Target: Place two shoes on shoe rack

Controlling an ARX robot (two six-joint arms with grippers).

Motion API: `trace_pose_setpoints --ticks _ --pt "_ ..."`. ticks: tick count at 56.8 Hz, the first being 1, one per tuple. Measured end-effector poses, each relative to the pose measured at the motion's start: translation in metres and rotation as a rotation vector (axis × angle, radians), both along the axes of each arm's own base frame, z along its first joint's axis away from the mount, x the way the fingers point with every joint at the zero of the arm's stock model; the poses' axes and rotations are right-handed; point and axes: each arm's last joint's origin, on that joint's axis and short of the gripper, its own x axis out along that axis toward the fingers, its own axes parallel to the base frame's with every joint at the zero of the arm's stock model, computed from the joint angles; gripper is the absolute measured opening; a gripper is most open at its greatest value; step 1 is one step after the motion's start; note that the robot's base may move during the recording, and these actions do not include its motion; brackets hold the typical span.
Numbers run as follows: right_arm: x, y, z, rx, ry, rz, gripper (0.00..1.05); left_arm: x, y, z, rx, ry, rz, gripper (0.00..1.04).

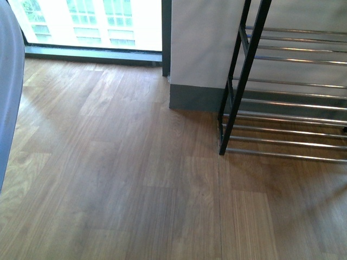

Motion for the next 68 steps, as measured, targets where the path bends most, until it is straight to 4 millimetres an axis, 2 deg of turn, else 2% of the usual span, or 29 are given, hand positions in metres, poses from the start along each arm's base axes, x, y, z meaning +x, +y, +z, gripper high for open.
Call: trace_pose_setpoints --ticks 68 --pt "-0.0001 0.0001 -0.0001 0.001 0.0 0.002 0.01 -0.0005 0.0002 -0.0012 0.001 0.003 0.001 0.02"
